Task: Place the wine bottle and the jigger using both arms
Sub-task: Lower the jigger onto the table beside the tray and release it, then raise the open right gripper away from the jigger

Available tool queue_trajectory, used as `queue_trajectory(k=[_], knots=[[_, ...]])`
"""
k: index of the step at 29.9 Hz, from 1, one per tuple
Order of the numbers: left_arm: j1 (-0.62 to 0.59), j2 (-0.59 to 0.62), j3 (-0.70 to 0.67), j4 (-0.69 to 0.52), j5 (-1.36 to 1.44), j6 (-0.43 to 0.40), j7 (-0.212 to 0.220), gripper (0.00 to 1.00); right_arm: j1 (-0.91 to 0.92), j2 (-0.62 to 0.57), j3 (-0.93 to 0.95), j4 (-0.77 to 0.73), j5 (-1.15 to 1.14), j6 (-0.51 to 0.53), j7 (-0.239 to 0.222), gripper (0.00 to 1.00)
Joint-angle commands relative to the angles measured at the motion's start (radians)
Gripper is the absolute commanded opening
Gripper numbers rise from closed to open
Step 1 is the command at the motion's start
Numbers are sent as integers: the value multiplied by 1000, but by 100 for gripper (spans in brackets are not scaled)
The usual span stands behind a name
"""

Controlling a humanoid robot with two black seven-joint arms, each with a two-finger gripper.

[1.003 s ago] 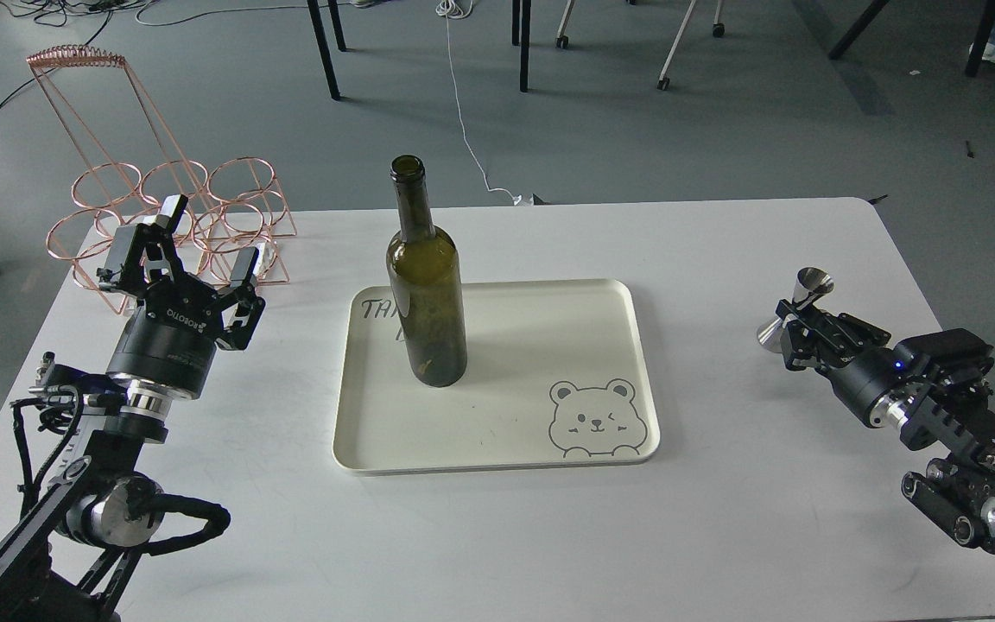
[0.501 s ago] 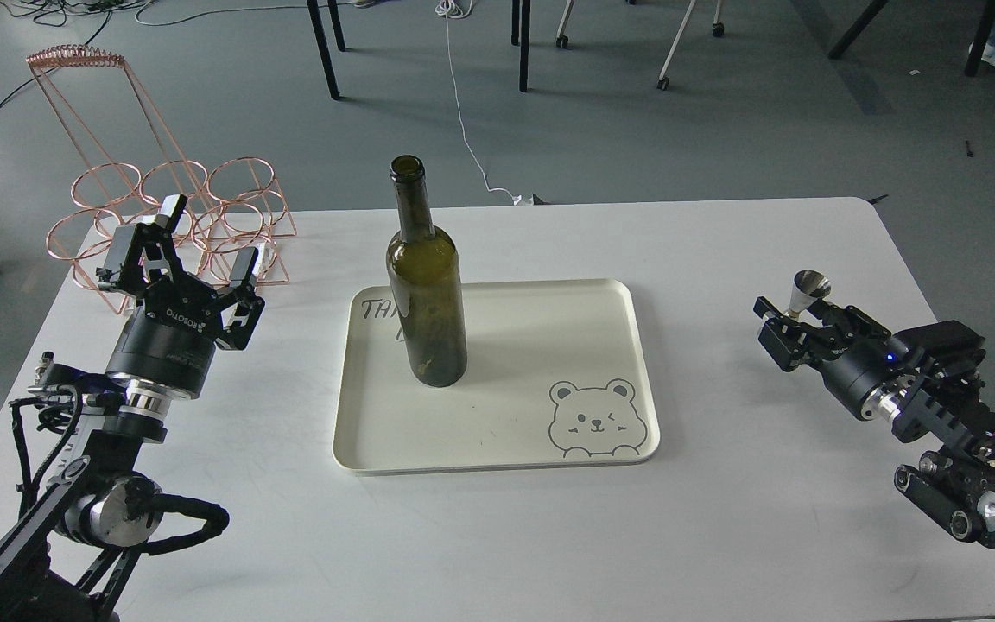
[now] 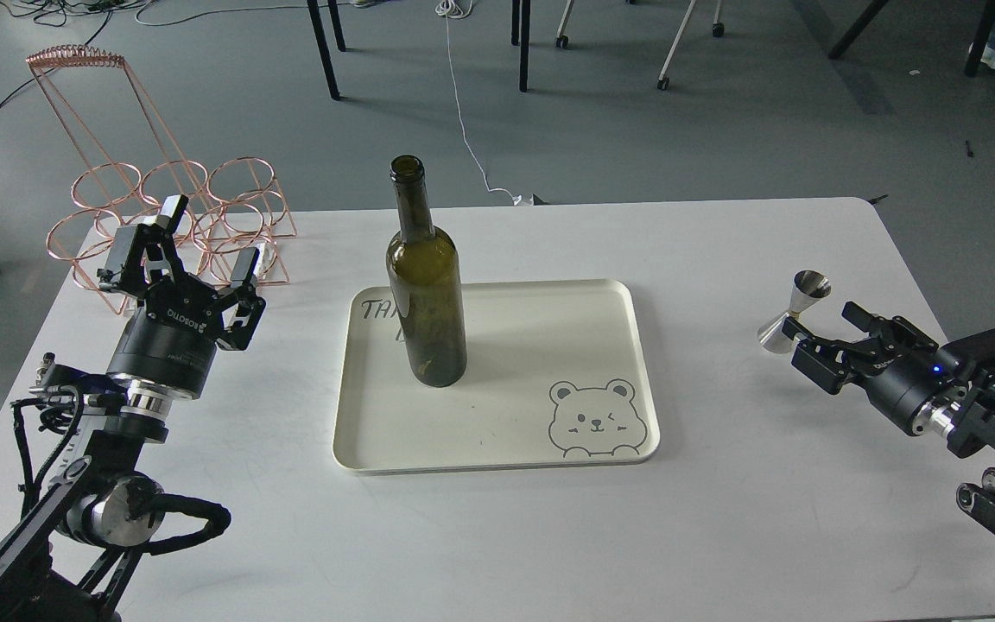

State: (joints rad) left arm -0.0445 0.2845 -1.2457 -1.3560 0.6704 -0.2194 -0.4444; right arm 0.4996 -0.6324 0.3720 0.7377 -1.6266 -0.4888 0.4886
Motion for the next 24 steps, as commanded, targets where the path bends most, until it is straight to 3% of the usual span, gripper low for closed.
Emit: queue_trajectory(k=[1,6,13,17,21,24], knots=[[0,1,0,0,0,0,0,98,-32,-104,-2,110,25,0,0,95],[0,-1,0,0,0,0,0,98,-104,-237,-21,351,206,0,0,95],[0,-2,0,0,0,0,0,98,-41,-363,-36,606,525,0,0,96],[0,1,0,0,0,0,0,98,65,-369,-33,658,793,7,0,96],[0,4,-1,0,0,0,0,98,187,-348,-31,654,1035,160,0,97],[0,2,-1,0,0,0,-4,98,255,-273,-27,649,1198,217,0,97]])
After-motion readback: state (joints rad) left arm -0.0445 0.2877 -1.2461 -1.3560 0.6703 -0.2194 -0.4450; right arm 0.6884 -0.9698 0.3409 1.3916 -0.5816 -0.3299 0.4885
